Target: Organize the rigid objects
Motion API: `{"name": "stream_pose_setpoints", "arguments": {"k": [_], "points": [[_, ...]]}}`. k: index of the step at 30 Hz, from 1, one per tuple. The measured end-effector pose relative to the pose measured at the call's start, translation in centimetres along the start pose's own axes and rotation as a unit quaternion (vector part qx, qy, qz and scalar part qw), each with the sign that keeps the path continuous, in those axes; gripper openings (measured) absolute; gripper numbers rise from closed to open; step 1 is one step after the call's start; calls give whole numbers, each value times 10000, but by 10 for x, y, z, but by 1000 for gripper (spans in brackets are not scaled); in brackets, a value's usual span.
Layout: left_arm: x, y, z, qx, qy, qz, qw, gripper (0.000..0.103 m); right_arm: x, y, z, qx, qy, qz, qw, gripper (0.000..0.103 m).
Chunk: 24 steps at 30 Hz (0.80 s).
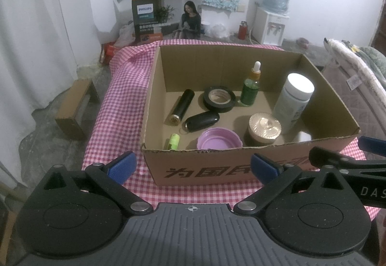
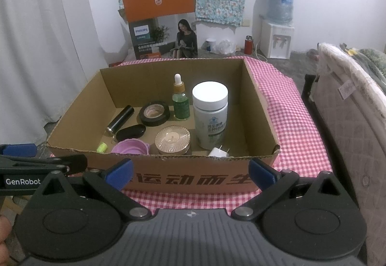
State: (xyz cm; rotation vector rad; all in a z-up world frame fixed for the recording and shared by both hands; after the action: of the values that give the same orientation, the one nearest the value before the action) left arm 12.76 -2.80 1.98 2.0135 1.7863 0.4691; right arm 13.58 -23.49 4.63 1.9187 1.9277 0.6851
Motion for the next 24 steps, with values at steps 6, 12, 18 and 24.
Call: {"name": "stream_pose_setpoints", "arguments": {"k": [6, 12, 18, 24], "points": [[0, 0, 0, 0, 4, 2, 10000, 101, -1, 0, 0, 4, 2, 0, 10000, 103], [-1, 0, 0, 0, 2, -6, 10000, 101, -2, -1, 0, 10, 0, 0, 10000, 103], [-1, 0, -1, 4, 3, -3, 10000, 101, -3, -1, 0, 13, 6, 2, 10000, 103], [-2, 0, 0, -7, 2, -1, 10000, 101, -4, -1, 0, 14, 8, 3, 10000, 103]]}}
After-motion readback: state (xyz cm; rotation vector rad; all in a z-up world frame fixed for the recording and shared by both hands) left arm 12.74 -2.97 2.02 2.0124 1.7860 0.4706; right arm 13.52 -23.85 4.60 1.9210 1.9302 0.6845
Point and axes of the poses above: each gripper's, at about its wrist camera, not at the fingertips, and z roughly the way its jaws point, x to its left, y to its top, the point moved 1 cm from there along z, roughly the way its jaws point, and after that the axes turned 13 degrees about x, right-handed, at the moved point
